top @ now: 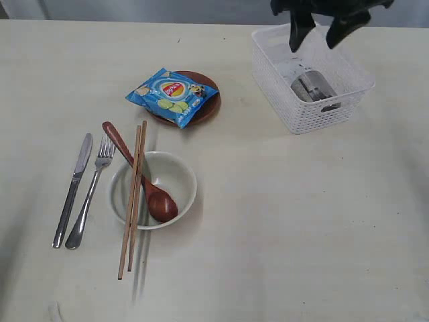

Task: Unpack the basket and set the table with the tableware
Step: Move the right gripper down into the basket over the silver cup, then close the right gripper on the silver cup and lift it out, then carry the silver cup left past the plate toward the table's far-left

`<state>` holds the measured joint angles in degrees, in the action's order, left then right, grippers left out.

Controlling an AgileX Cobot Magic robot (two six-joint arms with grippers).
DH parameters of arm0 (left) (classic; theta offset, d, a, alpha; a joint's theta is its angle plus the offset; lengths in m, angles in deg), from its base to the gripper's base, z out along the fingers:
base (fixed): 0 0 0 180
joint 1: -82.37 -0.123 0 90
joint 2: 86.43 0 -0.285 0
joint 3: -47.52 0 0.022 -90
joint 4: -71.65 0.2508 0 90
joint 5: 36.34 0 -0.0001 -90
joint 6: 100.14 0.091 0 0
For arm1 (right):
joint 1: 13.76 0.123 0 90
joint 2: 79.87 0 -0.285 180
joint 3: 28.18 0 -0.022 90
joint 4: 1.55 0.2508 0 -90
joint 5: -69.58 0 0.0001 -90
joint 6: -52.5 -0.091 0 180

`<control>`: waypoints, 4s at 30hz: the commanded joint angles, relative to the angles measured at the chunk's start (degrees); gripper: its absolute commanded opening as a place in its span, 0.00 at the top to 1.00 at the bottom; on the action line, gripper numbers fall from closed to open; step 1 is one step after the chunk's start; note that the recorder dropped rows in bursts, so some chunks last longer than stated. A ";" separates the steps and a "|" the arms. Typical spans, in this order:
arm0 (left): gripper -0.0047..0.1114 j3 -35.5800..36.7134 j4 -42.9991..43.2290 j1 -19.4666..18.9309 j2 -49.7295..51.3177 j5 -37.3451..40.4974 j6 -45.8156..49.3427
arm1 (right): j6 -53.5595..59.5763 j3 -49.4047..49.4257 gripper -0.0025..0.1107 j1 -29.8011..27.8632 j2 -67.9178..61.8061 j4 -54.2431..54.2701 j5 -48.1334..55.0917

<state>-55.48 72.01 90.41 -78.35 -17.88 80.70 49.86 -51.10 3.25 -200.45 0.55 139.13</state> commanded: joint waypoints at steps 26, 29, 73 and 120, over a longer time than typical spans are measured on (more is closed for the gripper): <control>0.96 0.21 -0.37 -0.17 -0.29 -0.08 -0.24 | 2.64 6.92 0.18 -0.92 -7.39 -9.72 -13.16; 0.96 0.21 -0.37 -0.17 -0.29 -0.08 -0.24 | 1.81 6.92 0.06 -0.92 -7.39 -9.63 -13.36; 0.96 0.21 -0.37 -0.17 -0.29 -0.08 -0.24 | 2.64 6.92 0.98 -0.92 0.53 -1.14 -22.04; 0.96 0.21 -0.37 -0.17 -0.29 -0.08 -0.24 | 8.87 20.97 0.98 31.76 -17.16 0.82 -113.99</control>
<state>-55.48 72.01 90.41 -78.35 -17.88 80.70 59.32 -29.33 34.93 -217.31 2.07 26.65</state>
